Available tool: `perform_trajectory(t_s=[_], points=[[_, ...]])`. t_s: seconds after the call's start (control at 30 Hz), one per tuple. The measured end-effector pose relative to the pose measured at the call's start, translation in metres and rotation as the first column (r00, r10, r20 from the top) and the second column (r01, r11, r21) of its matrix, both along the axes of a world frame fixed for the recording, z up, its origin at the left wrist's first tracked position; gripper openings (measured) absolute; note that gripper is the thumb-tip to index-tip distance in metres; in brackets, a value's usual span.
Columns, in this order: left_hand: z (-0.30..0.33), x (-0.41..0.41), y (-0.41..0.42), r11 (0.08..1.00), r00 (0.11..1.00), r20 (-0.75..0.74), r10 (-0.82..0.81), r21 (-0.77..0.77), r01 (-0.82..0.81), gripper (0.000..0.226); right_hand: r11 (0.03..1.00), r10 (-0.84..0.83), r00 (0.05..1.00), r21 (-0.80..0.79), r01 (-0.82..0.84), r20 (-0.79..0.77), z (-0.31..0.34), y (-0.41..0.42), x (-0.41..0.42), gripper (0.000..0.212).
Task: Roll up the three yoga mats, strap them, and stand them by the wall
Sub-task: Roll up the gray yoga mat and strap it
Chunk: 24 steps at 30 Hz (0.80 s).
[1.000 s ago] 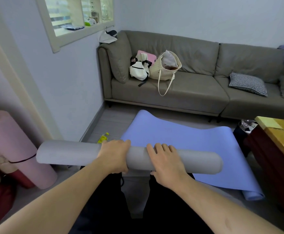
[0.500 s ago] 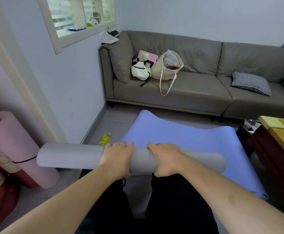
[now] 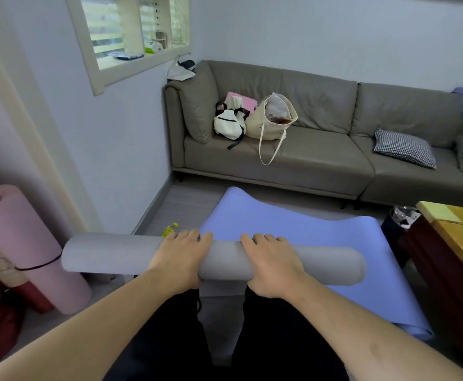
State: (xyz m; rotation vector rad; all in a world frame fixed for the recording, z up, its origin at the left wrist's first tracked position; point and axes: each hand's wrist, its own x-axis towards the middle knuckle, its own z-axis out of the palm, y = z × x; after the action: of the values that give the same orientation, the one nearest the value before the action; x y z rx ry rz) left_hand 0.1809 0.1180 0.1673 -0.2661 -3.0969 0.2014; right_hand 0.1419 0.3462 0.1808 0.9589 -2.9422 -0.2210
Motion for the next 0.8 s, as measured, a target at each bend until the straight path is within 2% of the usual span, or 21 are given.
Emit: perform_trajectory(t_s=[0.1,0.23,0.3,0.47,0.53,0.63,0.73,0.8], points=[[0.013,-0.001,-0.005,0.999,0.999,0.040,0.000,0.032,-0.002,0.067,1.000,0.026,0.999,-0.001,-0.026,0.048,0.018,-0.001,-0.004,0.065],[0.025,0.001,-0.001,0.995,0.973,0.229,0.011,0.089,-0.032,0.064,0.999,0.006,0.983,0.035,-0.012,0.186,0.023,-0.001,-0.001,0.056],[0.024,0.002,0.002,0.995,0.964,0.265,0.010,0.094,-0.036,0.064,0.999,-0.008,0.967,0.041,-0.002,0.254,0.019,-0.001,-0.001,0.056],[0.003,0.008,0.010,1.000,0.995,0.100,0.000,0.004,-0.001,0.072,0.999,-0.038,0.931,0.042,0.024,0.363,0.015,-0.001,-0.008,0.063],[-0.002,0.007,0.009,1.000,0.995,0.097,0.007,0.025,-0.010,0.070,0.999,-0.039,0.927,0.038,0.027,0.373,0.014,-0.002,-0.010,0.065],[0.007,-0.002,0.006,0.996,0.979,0.200,0.040,0.076,-0.056,0.065,1.000,-0.025,0.971,-0.007,0.028,0.239,0.005,0.000,-0.002,0.072],[0.018,-0.012,0.007,0.993,0.957,0.284,0.054,0.084,-0.081,0.063,0.999,0.022,0.999,0.034,-0.023,0.024,-0.017,0.004,0.011,0.101],[0.017,-0.012,0.009,0.993,0.958,0.281,0.063,0.073,-0.087,0.065,0.999,0.007,1.000,0.047,-0.006,-0.023,-0.025,0.004,0.014,0.099]])
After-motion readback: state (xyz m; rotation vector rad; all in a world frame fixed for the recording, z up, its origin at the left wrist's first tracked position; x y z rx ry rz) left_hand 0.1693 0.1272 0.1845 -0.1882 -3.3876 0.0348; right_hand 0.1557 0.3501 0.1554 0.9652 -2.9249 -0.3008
